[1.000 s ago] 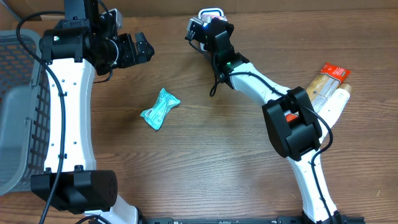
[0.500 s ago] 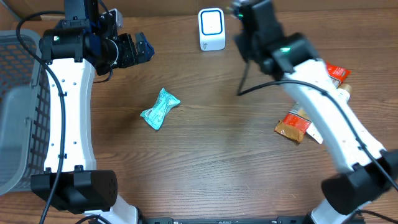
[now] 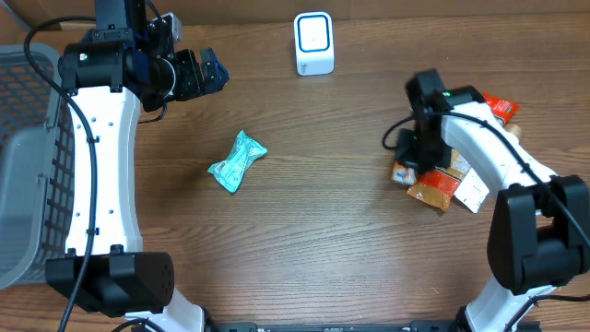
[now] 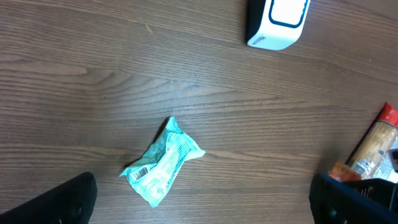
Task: Scan the item barcode
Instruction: 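Set the orange packet down by the right-side pile, then grasp the mint-green snack bag with the right gripper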
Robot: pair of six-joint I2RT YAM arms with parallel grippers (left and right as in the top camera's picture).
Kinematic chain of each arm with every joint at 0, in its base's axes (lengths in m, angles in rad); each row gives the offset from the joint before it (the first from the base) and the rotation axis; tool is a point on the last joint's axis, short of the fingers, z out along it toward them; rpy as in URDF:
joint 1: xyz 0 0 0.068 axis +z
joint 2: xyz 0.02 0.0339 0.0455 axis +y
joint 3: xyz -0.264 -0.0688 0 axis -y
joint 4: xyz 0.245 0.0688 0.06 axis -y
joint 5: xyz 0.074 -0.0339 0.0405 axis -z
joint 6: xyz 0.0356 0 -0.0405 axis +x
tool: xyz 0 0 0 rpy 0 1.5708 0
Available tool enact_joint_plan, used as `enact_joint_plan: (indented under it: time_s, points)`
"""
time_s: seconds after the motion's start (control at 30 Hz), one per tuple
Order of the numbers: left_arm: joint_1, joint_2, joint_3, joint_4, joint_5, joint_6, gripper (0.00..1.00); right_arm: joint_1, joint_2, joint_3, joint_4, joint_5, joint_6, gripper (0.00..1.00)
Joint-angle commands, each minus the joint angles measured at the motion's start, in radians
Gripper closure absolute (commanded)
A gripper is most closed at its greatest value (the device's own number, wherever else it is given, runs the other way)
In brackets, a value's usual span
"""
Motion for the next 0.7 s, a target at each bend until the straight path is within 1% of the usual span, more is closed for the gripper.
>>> enact_joint_plan:
  time_s: [0.0, 0.03, 0.07, 0.17, 0.23, 0.27, 0.37, 0.43, 0.53, 0.6, 0.67]
  points:
    - [0.001, 0.000, 0.017, 0.002, 0.007, -0.009, 0.00, -0.048, -0.011, -0.029, -0.008, -0.059, 0.040, 0.56]
    - [0.001, 0.000, 0.017, 0.002, 0.007, -0.009, 0.00, -0.056, -0.011, -0.029, -0.018, -0.060, 0.040, 0.50]
    - [0.001, 0.000, 0.017, 0.002, 0.007, -0.009, 0.00, -0.062, -0.012, -0.027, -0.032, -0.060, 0.040, 0.47]
    - [0.001, 0.000, 0.017, 0.002, 0.007, -0.009, 0.00, -0.071, -0.013, 0.011, -0.089, -0.073, -0.001, 0.41]
    - [0.001, 0.000, 0.017, 0.002, 0.007, -0.009, 0.00, -0.071, -0.013, 0.082, -0.148, -0.118, -0.081, 0.28]
    - [0.001, 0.000, 0.017, 0.002, 0.007, -0.009, 0.00, -0.070, -0.013, 0.128, -0.178, -0.136, -0.103, 0.24]
    - [0.001, 0.000, 0.017, 0.002, 0.007, -0.009, 0.00, -0.059, -0.013, 0.250, -0.215, -0.205, -0.122, 0.20]
    - [0.001, 0.000, 0.017, 0.002, 0.007, -0.009, 0.00, -0.043, -0.013, 0.292, -0.174, -0.293, -0.122, 0.17]
    - [0.001, 0.000, 0.017, 0.001, 0.007, -0.009, 0.00, 0.000, -0.010, 0.282, -0.021, -0.477, -0.089, 0.17]
    - [0.001, 0.000, 0.017, 0.002, 0.007, -0.009, 0.00, 0.051, -0.010, 0.246, 0.111, -0.504, 0.005, 0.17]
    - [0.001, 0.000, 0.017, 0.002, 0.007, -0.009, 0.00, 0.108, -0.009, 0.206, 0.228, -0.504, 0.055, 0.17]
